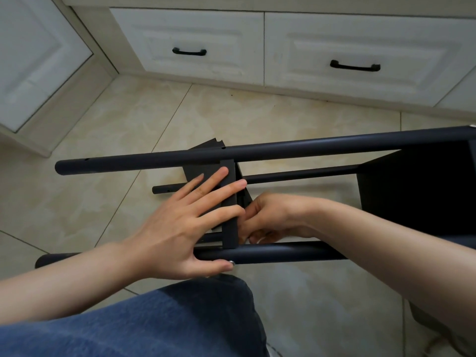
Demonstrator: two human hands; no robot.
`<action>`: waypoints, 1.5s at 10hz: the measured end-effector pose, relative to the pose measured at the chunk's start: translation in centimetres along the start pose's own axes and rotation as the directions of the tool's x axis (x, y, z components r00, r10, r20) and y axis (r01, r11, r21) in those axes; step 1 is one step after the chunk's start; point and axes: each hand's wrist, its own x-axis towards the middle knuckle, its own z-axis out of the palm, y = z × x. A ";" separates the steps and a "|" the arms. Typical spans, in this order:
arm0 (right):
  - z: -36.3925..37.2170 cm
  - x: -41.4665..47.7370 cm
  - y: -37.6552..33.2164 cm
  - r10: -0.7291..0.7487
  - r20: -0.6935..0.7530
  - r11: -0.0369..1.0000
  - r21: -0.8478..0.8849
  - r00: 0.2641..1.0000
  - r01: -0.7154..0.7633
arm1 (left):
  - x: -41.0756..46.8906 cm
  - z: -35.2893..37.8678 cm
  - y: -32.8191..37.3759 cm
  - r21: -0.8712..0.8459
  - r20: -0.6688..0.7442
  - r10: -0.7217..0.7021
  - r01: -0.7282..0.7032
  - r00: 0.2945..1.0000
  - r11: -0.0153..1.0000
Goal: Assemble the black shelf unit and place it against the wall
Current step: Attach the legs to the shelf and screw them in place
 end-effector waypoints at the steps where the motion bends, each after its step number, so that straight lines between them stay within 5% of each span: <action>1: 0.1 -0.1 -0.1 -0.006 -0.001 0.999 -0.036 1.000 0.006 | 0.0 0.0 0.0 0.001 0.006 0.005 -0.005 1.000 1.000; 4: 0.2 -0.2 -0.1 -0.112 -0.025 0.990 -0.088 0.993 0.109 | 0.0 -0.1 0.0 -0.022 0.005 -0.002 0.002 1.000 1.000; 9: -0.7 0.3 0.1 0.021 0.124 0.998 0.062 0.992 -0.028 | -0.1 -0.1 0.1 -0.025 0.004 -0.004 0.004 1.000 1.000; 15: -0.5 0.9 0.1 0.045 0.133 0.999 0.020 0.990 -0.048 | 0.0 -0.2 0.2 -0.031 0.004 -0.007 0.008 1.000 0.999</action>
